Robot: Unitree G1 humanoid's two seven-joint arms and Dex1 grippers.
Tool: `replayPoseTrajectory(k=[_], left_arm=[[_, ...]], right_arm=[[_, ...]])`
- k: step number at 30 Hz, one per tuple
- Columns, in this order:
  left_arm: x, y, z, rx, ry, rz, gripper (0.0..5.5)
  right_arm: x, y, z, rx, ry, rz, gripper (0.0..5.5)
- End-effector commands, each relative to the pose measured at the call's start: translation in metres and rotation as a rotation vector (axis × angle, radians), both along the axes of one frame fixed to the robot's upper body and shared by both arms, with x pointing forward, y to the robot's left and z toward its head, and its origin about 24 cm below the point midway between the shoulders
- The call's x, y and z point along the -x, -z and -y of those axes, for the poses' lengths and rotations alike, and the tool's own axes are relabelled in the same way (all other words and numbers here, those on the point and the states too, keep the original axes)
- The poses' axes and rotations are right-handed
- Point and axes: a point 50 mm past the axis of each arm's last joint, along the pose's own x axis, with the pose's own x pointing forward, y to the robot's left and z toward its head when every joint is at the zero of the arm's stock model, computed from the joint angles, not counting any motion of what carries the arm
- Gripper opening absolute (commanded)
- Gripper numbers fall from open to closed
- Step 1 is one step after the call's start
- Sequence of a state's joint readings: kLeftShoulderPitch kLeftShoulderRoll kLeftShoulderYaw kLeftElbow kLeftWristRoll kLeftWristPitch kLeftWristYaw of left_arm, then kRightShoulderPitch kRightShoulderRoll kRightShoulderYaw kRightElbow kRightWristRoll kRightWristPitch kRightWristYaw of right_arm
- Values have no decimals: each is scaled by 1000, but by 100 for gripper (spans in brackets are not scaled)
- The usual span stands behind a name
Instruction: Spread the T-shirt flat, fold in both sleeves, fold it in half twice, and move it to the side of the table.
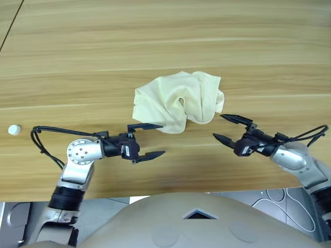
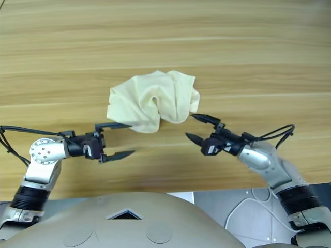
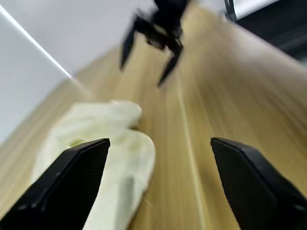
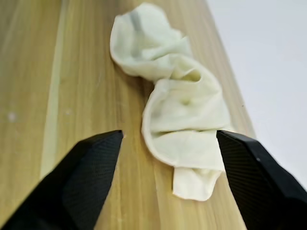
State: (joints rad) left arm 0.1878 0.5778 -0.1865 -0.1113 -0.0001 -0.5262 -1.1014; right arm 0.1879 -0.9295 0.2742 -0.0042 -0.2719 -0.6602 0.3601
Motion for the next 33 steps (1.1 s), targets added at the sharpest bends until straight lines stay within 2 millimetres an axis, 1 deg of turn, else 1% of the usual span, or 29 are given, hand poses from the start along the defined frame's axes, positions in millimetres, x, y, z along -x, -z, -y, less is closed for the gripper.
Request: replayPoseTrajectory(k=[1, 3, 6, 11, 15, 20, 24, 25, 26, 28, 33], left_arm=[[-11, 22, -1, -237, 16, 122, 391], [-16, 31, 3, -293, 20, 182, 391], [-20, 43, 6, -365, 24, 239, 391], [-30, 53, 0, -462, -33, 319, 391], [-32, 62, -2, -502, -41, 326, 391], [-35, 64, -8, -536, -58, 331, 391], [-35, 64, -6, -516, -59, 324, 324], [-35, 64, -5, -512, -58, 320, 296], [-35, 65, -5, -507, -58, 315, 284], [-35, 66, -3, -503, -57, 311, 239], [-35, 67, 0, -487, -50, 307, 153]], right_arm=[[-15, 13, -5, 115, 44, 18, 362], [-25, 24, -10, 146, 66, 42, 362], [-28, 35, -14, 193, 55, 44, 362], [-29, 35, -13, 202, 55, 64, 362], [-30, 35, -15, 191, 48, 71, 362], [-33, 34, -11, 194, 70, 85, 362], [-36, 36, -10, 182, 84, 90, 359], [-36, 38, -10, 179, 83, 88, 340], [-37, 40, -12, 175, 79, 84, 326], [-37, 41, -14, 162, 72, 80, 278], [-37, 44, -17, 143, 56, 71, 187]])
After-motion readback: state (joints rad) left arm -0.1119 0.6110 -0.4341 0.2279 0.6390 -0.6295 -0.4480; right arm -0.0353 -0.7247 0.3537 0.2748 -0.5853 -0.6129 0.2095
